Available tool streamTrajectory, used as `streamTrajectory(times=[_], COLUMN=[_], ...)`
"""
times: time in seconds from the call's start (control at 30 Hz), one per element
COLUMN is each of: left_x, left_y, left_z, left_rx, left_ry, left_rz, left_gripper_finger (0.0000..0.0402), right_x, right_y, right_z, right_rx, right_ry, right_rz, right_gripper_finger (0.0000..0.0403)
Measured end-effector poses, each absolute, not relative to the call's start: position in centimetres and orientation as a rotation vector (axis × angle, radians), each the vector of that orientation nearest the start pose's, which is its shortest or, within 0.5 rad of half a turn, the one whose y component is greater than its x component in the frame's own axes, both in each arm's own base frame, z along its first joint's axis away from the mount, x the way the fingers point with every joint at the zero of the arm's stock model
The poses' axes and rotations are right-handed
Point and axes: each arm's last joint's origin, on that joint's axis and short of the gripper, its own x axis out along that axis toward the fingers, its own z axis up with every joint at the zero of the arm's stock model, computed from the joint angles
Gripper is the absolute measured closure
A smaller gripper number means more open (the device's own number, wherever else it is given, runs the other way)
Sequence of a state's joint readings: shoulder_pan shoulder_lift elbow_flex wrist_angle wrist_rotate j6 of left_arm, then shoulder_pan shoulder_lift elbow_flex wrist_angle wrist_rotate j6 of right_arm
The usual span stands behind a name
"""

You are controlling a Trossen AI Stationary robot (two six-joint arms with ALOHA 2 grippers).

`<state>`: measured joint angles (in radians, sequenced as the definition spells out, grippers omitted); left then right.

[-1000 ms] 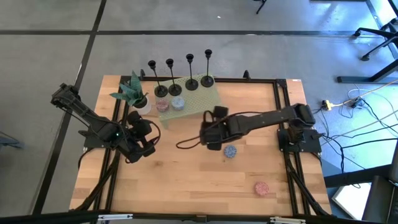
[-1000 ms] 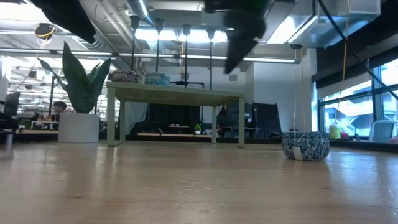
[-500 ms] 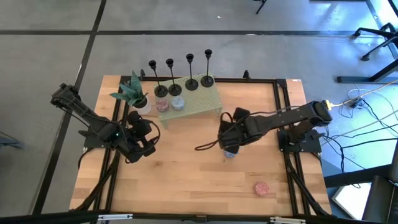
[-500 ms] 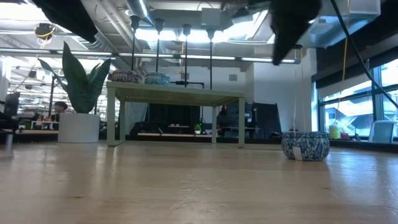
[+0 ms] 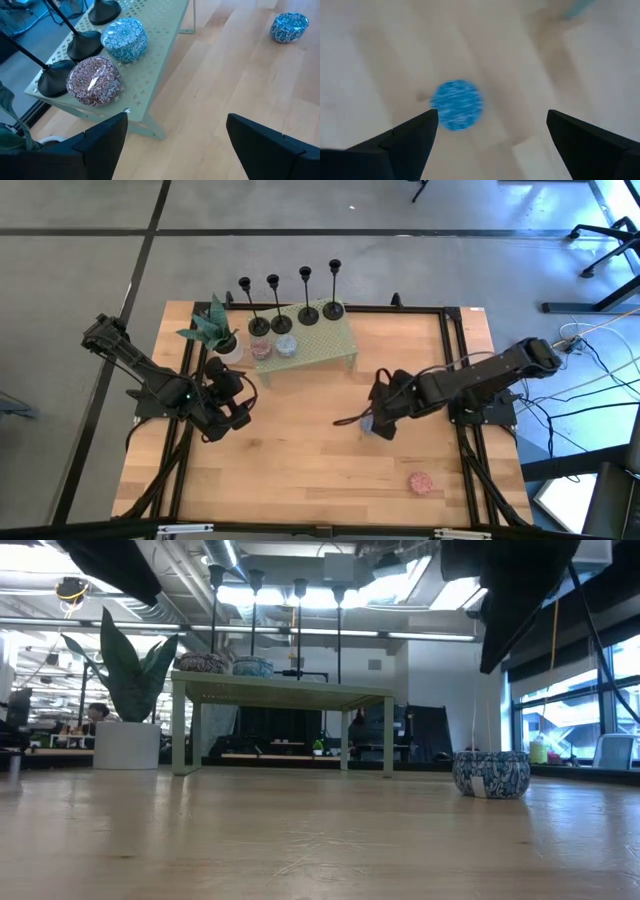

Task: Pick & Place candle stick holders
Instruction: Put the blue scented candle on the shelf

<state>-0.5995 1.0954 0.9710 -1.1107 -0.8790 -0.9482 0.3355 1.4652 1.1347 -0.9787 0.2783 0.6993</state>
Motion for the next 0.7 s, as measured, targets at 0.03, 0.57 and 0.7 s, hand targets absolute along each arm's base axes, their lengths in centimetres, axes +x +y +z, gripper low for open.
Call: streamTrajectory(times=[0.03,0.57,0.7], left_x=[16.0,16.0,16.0], left_y=[-8.2,-8.2,-8.2], left_z=[28.6,28.6,28.6], left_rx=[-0.043,-0.037,-0.038], left_ry=[0.679,0.668,0.667], left_rz=[0.616,0.623,0.623], left_gripper_finger=[0.0064,0.0064,0.0064], right_x=[25.8,28.0,28.6], right_y=[8.4,9.8,10.0], right_z=[25.0,22.9,21.6], right_rx=[0.226,0.199,0.24], right_ry=[1.178,1.141,1.171], right_rz=[-0.347,-0.294,-0.35], right_gripper_finger=[0.0025,0.0025,0.0025])
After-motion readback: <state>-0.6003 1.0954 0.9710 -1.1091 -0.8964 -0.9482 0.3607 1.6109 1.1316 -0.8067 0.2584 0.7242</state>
